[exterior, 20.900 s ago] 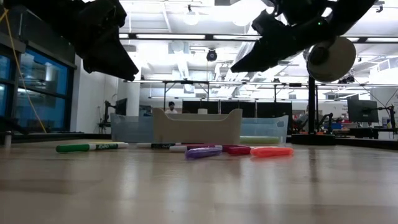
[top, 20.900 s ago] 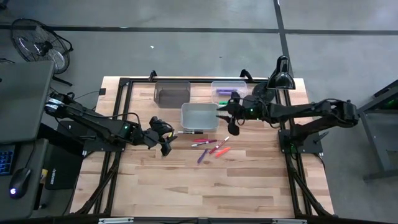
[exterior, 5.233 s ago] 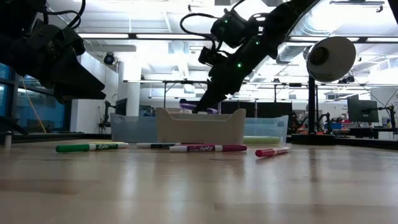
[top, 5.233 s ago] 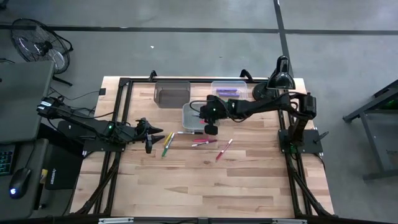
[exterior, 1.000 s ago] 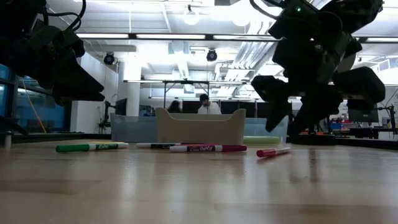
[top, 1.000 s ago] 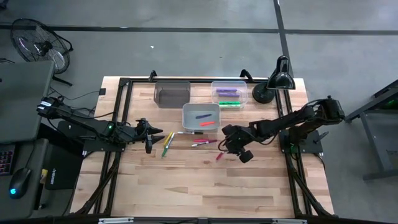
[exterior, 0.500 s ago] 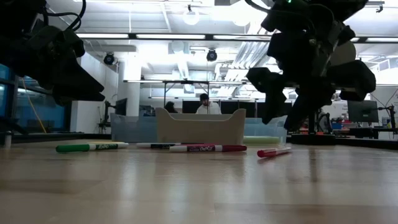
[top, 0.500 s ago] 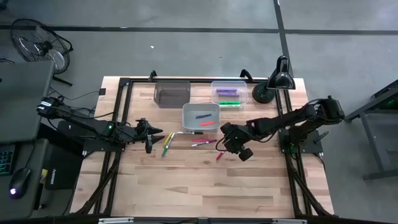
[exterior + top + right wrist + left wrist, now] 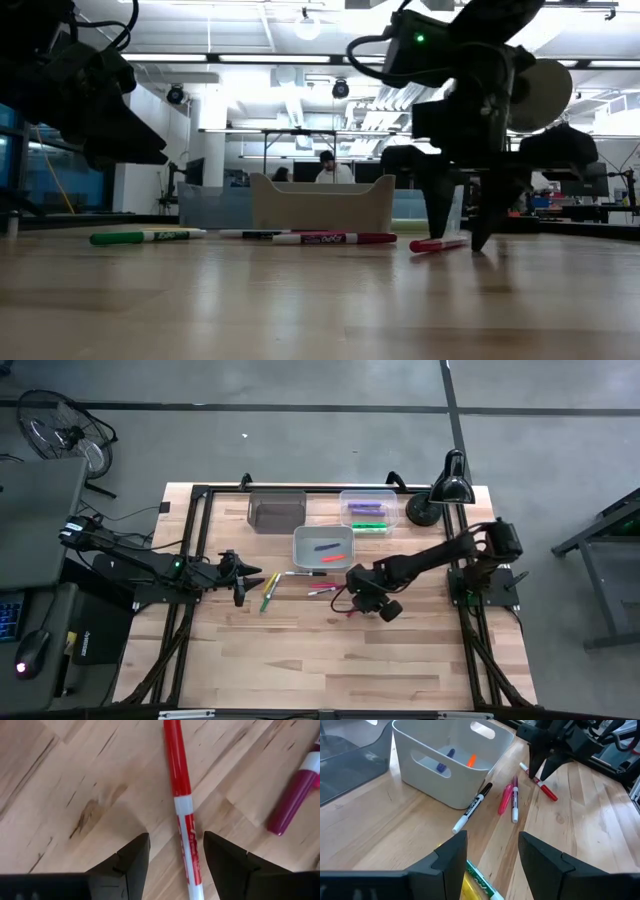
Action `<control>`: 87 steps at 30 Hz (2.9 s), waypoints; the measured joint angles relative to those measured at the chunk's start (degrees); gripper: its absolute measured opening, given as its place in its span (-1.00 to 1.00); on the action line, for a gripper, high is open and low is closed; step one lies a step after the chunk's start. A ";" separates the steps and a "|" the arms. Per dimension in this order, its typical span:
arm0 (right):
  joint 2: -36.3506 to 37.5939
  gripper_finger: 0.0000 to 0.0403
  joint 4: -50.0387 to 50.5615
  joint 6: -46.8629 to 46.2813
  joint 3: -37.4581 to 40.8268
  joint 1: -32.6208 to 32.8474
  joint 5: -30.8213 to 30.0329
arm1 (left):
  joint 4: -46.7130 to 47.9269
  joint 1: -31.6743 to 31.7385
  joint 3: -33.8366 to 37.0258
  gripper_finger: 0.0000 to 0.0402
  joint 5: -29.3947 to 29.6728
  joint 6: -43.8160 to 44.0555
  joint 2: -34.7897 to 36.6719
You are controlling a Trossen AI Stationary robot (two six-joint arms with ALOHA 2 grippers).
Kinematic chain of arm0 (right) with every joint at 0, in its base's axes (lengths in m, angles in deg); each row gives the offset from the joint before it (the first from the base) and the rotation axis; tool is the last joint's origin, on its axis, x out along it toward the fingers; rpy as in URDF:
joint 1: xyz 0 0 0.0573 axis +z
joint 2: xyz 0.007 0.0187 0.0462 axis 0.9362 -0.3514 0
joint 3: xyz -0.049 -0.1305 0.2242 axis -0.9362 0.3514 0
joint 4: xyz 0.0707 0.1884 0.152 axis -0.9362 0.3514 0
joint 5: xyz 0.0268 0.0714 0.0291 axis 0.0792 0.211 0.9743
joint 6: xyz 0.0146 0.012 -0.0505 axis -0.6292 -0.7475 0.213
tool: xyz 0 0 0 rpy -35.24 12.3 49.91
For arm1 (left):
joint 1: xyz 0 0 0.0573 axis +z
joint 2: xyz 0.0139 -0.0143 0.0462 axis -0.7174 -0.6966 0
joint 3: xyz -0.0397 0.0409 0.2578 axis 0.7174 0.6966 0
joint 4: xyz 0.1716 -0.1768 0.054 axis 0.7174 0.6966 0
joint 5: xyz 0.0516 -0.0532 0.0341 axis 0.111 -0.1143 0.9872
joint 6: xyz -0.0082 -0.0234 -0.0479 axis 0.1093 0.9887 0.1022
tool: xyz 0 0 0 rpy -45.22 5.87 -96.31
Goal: Pick & Place Markers
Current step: Put the red marker into the black bin
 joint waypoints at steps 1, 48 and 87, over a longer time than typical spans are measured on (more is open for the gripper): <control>-0.21 -0.12 0.58 -0.02 -0.50 0.00 0.08 | 0.07 -0.02 0.00 -0.13 0.00 0.00 -0.02; -0.45 -0.86 -8.93 -21.45 -0.92 -0.01 3.17 | 0.00 0.00 0.00 -0.13 -0.20 0.81 0.00; -0.29 -0.80 -70.95 -33.54 -1.16 -0.11 -3.80 | -32.35 -0.02 -0.02 -0.13 -0.56 -15.30 -16.55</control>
